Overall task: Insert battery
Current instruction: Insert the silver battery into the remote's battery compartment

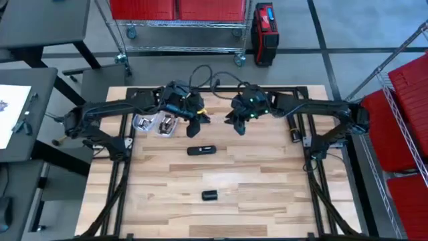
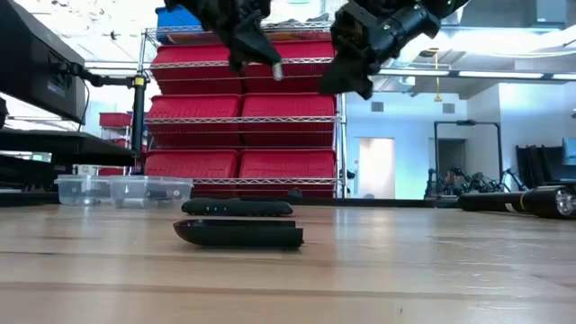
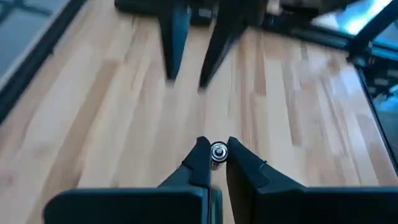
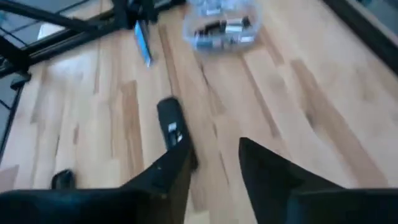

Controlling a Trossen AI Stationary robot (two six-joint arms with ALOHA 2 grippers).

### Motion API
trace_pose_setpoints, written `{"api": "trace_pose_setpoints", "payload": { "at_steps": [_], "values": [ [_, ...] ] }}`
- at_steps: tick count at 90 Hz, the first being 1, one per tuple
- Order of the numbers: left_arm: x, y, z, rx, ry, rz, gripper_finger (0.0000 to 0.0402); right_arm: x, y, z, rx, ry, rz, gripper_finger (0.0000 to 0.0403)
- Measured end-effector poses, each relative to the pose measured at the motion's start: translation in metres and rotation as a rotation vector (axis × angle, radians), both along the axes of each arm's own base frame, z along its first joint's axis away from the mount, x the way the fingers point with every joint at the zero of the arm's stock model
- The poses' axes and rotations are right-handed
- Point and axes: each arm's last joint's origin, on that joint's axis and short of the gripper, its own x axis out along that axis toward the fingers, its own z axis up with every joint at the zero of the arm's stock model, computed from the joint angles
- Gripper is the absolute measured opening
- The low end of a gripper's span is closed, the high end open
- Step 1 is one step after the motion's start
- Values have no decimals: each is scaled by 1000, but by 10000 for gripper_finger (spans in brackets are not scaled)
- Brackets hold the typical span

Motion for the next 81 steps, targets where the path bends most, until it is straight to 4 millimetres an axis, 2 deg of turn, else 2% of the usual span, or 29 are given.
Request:
{"api": "trace_pose_setpoints", "payload": {
  "at_steps": [6,14,32,44,64,81],
  "values": [
    [-5,-2,-7,-35,15,19,2,-4,1,-2,17,38,-2,148],
    [-9,-7,-26,-94,10,68,2,-6,2,-9,29,73,-1,160],
    [-14,-32,-83,-266,-67,197,2,-9,13,-52,90,44,-21,167],
    [-11,-53,-108,-263,-41,307,2,-11,21,-71,112,-28,-31,165],
    [8,-76,-140,-205,4,282,0,-9,31,-75,105,-78,2,164],
    [20,-76,-161,-177,9,324,0,-9,32,-76,110,-76,3,164]
  ]
}}
